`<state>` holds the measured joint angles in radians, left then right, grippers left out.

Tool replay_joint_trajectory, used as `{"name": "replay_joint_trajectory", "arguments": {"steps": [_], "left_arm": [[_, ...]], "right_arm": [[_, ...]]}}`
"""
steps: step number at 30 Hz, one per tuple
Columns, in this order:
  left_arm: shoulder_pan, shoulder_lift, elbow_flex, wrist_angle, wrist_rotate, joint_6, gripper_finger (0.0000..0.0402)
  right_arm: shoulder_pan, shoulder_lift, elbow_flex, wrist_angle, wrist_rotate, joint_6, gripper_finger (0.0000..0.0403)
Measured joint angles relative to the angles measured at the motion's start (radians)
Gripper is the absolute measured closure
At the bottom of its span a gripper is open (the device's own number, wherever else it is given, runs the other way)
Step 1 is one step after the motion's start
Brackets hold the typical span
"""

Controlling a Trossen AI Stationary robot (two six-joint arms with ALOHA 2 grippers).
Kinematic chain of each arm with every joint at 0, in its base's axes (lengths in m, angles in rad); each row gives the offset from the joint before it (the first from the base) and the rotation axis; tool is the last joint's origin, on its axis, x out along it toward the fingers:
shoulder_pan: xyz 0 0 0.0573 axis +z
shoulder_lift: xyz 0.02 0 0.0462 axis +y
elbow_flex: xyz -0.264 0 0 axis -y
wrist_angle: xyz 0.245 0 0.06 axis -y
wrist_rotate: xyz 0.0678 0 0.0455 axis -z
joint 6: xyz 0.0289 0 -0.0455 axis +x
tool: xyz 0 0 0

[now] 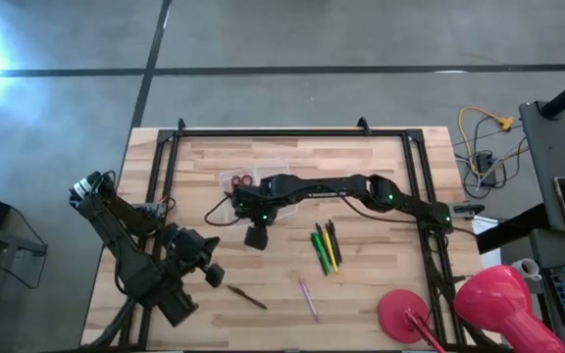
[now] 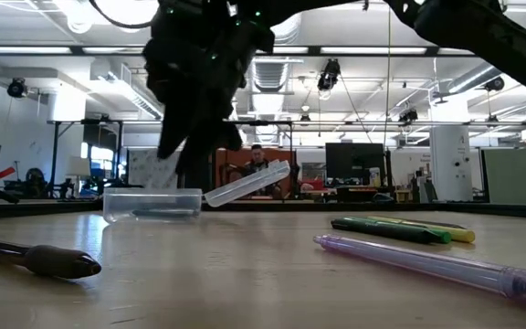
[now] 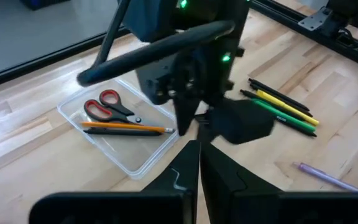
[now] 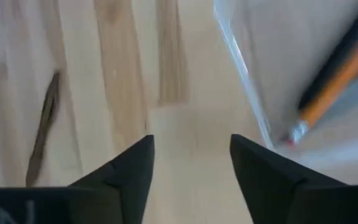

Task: Pick & place school supplies into a supply box
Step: Put the brown pen into the transparent supply box

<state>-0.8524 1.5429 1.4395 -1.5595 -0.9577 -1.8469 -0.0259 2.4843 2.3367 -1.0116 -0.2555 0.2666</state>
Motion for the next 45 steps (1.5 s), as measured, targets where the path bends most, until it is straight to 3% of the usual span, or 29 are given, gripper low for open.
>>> {"name": "replay_joint_trajectory", "arguments": {"steps": [7,15,18,22,26,31,39,42,45], "left_arm": [[0.000,0.000,-0.009,0.043,-0.001,-0.022,0.0402],[0.000,0.000,-0.124,0.304,0.000,-0.022,0.0402],[0.000,0.001,-0.177,0.415,0.023,0.004,0.0402],[0.000,0.006,-0.218,0.564,0.113,0.237,0.0402],[0.000,0.009,-0.246,0.735,0.229,0.502,0.0402],[0.001,0.009,-0.271,0.809,0.254,0.558,0.0402],[0.015,0.009,-0.307,0.815,0.257,0.577,0.0402],[0.027,0.009,-0.333,0.842,0.277,0.773,0.0402],[0.049,0.023,-0.331,0.889,0.368,1.068,0.0402]], "right_arm": [[-0.020,-0.071,0.017,-0.179,0.166,-0.061,0.0175],[-0.008,-0.107,0.000,-0.497,0.181,-0.083,0.0183],[0.010,-0.109,-0.047,-0.540,0.182,-0.093,0.0183],[0.047,-0.152,-0.159,-0.524,0.188,-0.183,0.0183],[0.076,-0.258,-0.339,-0.455,0.285,-0.203,0.0183],[0.068,-0.501,-0.664,-0.254,0.309,-0.020,0.0183],[0.053,-0.826,-1.125,-0.035,0.312,0.499,0.0183],[0.067,-0.873,-1.231,0.015,0.308,0.605,0.0183],[0.091,-0.907,-1.298,0.032,0.305,0.669,0.0183]]}}
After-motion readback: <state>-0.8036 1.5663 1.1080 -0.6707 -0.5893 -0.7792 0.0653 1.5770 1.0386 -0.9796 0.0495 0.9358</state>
